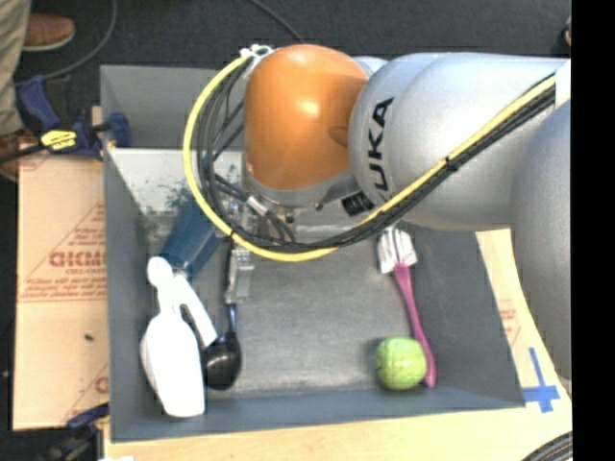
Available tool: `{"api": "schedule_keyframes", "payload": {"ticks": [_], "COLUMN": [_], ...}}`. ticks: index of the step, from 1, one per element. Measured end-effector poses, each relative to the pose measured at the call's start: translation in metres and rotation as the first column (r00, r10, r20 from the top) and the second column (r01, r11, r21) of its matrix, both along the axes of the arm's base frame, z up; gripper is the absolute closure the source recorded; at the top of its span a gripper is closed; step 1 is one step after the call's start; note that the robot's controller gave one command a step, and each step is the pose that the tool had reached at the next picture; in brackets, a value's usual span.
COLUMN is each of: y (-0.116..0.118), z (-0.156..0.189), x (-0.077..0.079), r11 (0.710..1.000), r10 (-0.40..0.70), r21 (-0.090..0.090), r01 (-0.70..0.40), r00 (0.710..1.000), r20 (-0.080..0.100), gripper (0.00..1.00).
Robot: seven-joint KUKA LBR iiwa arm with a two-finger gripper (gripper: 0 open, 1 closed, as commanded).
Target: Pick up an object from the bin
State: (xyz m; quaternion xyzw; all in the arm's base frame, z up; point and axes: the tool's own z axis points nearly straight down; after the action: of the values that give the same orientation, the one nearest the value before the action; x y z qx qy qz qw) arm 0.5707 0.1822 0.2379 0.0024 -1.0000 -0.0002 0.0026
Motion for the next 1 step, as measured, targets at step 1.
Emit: {"api": "schedule_keyframes", "payload": {"ticks": [1], "y": [-0.0011], "z": [0.0051], "x": [0.0016], "r11": [1.000], "r10": [-0.005], "r21": [0.002], "r01": [0.005], "r00": [1.000], "r20": [0.008], "gripper": [0.00]}}
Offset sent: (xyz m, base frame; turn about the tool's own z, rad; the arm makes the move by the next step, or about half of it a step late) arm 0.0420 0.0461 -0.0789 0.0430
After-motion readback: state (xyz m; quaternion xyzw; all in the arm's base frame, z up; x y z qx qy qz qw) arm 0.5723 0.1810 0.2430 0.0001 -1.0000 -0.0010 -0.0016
